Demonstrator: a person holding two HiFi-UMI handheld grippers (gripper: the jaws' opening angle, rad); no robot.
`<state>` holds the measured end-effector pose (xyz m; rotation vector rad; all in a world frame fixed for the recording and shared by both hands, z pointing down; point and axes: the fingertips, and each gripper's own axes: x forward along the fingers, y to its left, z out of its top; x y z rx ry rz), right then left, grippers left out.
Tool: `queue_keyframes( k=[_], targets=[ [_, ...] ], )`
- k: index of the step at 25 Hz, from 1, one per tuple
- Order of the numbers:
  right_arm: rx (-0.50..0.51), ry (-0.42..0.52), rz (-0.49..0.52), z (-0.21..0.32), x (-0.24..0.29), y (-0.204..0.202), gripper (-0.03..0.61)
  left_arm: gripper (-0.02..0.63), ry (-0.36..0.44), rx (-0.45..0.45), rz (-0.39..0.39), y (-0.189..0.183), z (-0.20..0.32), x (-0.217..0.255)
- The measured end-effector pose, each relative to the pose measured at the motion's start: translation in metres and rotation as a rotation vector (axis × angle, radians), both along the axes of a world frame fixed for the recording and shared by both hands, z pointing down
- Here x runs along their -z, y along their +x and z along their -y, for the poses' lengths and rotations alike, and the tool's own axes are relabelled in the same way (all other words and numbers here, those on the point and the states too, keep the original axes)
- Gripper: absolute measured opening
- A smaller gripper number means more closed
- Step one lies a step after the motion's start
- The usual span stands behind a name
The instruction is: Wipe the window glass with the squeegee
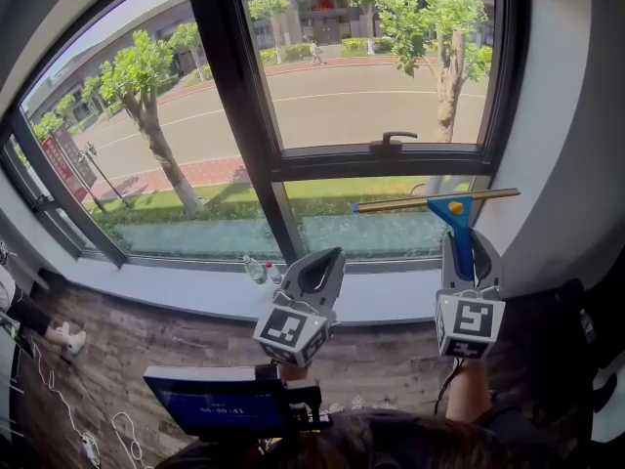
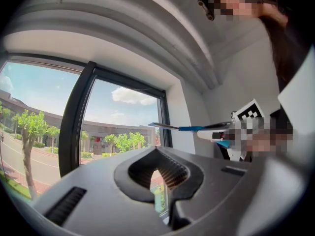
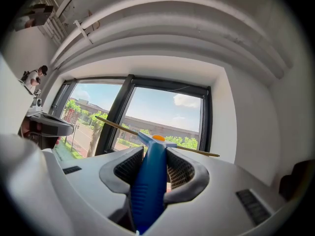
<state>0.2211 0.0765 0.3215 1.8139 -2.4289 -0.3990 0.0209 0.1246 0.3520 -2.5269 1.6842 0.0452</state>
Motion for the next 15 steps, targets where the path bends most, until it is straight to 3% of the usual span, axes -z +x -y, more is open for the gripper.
queue_keyframes(
  k=[15],
  targets=[
    [-0.021,-0.009,-0.011,0.0009,0.002,0.0062,0.141,0.002,-0.011,-0.006,-0.002,0.0041,0.0079,-0.0029]
  ],
)
